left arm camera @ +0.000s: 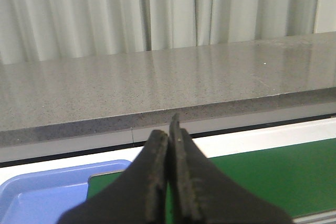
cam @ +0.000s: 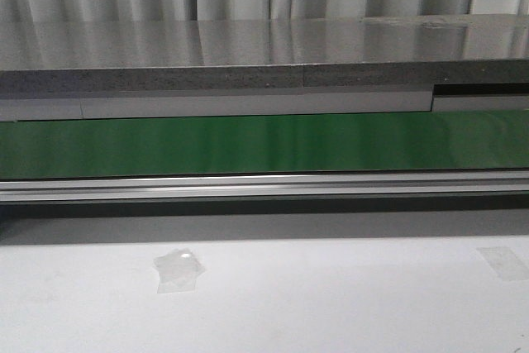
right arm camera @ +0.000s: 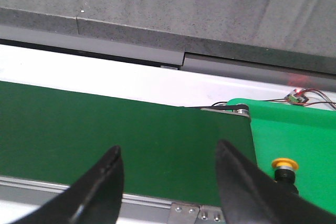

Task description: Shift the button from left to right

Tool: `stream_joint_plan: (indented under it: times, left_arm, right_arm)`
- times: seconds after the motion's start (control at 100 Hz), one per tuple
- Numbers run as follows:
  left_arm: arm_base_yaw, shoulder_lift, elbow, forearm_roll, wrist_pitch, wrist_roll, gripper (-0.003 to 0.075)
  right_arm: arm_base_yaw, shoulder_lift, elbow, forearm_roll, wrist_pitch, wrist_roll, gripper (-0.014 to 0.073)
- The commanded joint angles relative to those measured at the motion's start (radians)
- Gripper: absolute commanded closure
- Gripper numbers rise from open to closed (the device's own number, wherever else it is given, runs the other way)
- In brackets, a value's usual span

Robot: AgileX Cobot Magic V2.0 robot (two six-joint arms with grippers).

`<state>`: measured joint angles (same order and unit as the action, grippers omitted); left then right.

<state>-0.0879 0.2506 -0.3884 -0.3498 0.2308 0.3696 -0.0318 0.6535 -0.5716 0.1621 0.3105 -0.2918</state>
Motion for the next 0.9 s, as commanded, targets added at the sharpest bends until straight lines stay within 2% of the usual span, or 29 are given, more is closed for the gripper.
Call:
stream_joint_plan:
  times: [0.0,0.26,0.68,0.89]
  left_arm:
    - [-0.004,0.008,-0.028,-0.014,-0.065,-0.007,0.074]
    - [-0.004,0.008,-0.028,-0.014,-0.065,-0.007,0.074]
    - [-0.004,0.008,-0.028,-0.014,-0.065,-0.007,0.074]
    - [-0.004,0.008,-0.028,-0.014,-0.065,-0.007,0.074]
  right_arm:
    - [0.001,-0.094,-0.001,0.014,-0.024,0.002,0.0191]
    - [0.001,-0.263,0.019,0.047,0.071,0.002,0.0214]
    - [0.001,-0.278,0.019,0.047,0.082,0.002,0.0666]
    - [0.001,-0.278,0.019,0.048,0.081,0.002,0.0662]
